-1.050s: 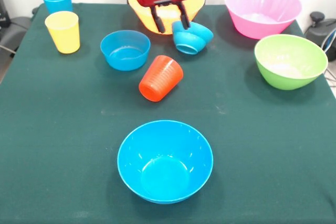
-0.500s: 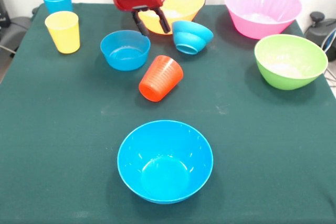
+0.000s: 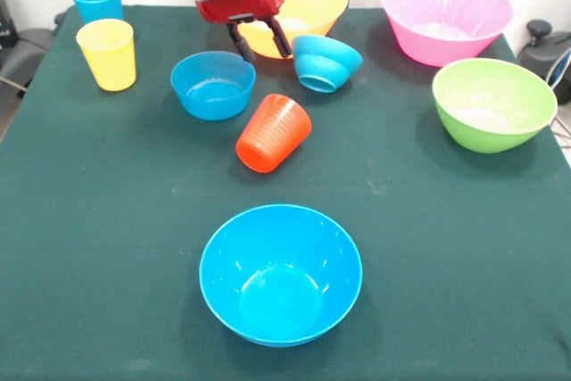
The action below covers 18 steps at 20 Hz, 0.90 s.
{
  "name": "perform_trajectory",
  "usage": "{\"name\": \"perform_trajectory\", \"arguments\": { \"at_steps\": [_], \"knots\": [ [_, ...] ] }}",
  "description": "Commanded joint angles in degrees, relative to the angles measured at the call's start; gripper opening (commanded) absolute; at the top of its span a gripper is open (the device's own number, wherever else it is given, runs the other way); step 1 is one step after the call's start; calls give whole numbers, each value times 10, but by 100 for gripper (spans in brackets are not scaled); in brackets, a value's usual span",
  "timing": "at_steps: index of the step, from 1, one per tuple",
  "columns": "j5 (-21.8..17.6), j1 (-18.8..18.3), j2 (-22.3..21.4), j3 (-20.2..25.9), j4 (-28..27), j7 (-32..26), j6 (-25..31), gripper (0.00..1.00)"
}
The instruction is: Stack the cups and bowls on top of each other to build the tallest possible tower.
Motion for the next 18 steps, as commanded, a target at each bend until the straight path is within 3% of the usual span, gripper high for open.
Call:
{"name": "perform_trajectory", "arguments": {
  "at_steps": [1,7,18],
  "knots": [
    [-51,30,33,-3,-36,-44,31,100],
    [-54,26,60,-2,-54,-53,47,100],
    [-51,3,56,17,-51,-77,71,100]
  ]
}}
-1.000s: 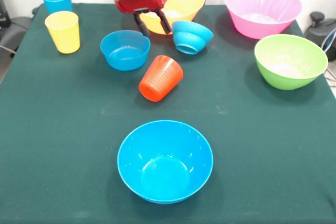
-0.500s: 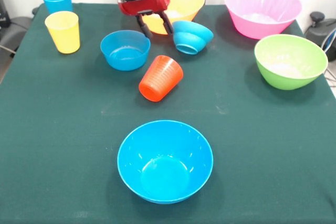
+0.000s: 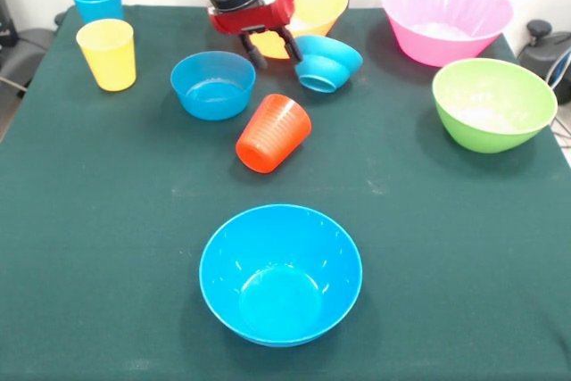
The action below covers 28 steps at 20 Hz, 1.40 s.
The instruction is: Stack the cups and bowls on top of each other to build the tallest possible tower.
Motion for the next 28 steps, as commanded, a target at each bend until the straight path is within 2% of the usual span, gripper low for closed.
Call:
{"name": "perform_trajectory", "arguments": {
  "at_steps": [1,5,12,14,16,21,23,28],
  "knots": [
    [-36,0,17,18,-42,-82,70,100],
    [-40,-9,-11,28,-28,-89,87,100],
    [-49,-34,-17,48,-8,-102,86,100],
    [-49,-35,-31,56,-4,-106,96,100],
    [-42,-29,-39,56,-8,-99,117,100],
    [-28,16,-14,29,-47,-42,119,100],
    [-39,32,-15,21,-56,-26,96,100],
    [-26,46,-17,24,-44,8,46,100]
  ]
}}
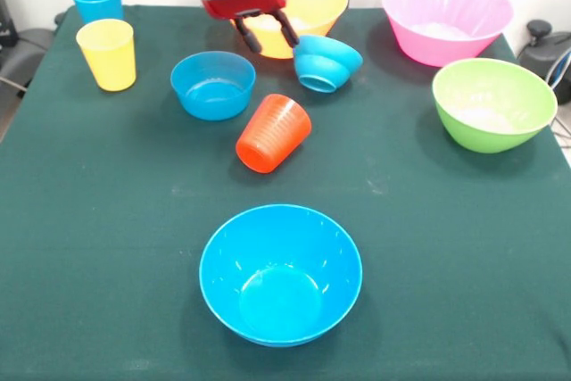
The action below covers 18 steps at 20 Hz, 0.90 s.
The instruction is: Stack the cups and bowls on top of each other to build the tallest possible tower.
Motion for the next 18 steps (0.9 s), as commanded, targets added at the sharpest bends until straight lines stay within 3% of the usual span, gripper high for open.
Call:
{"name": "perform_trajectory", "arguments": {
  "at_steps": [1,6,12,15,18],
  "knots": [
    [-19,43,1,5,-25,12,-30,100],
    [-11,69,-4,-5,-40,31,-34,100],
    [14,59,18,17,-49,15,-28,100],
    [-26,107,-26,-24,-90,18,12,100],
    [-34,147,-60,-60,-117,41,62,100]
  ]
}}
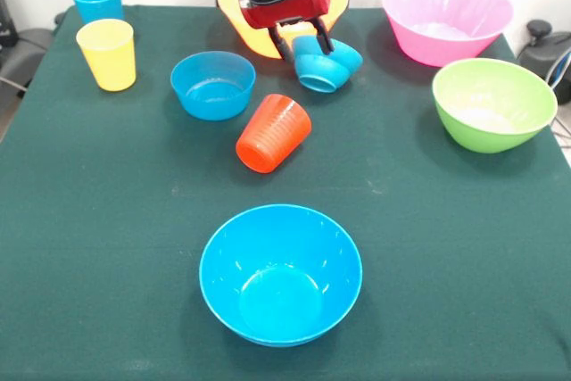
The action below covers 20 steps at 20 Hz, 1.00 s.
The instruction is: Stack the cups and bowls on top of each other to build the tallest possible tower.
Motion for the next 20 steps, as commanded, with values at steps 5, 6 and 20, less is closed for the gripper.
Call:
{"name": "perform_trajectory", "arguments": {
  "at_steps": [5,6,20],
  "knots": [
    [-10,102,-83,-63,-107,45,113,100],
    [-5,103,-84,-63,-109,43,119,100],
    [12,85,-85,-57,-130,6,163,100]
  ]
}}
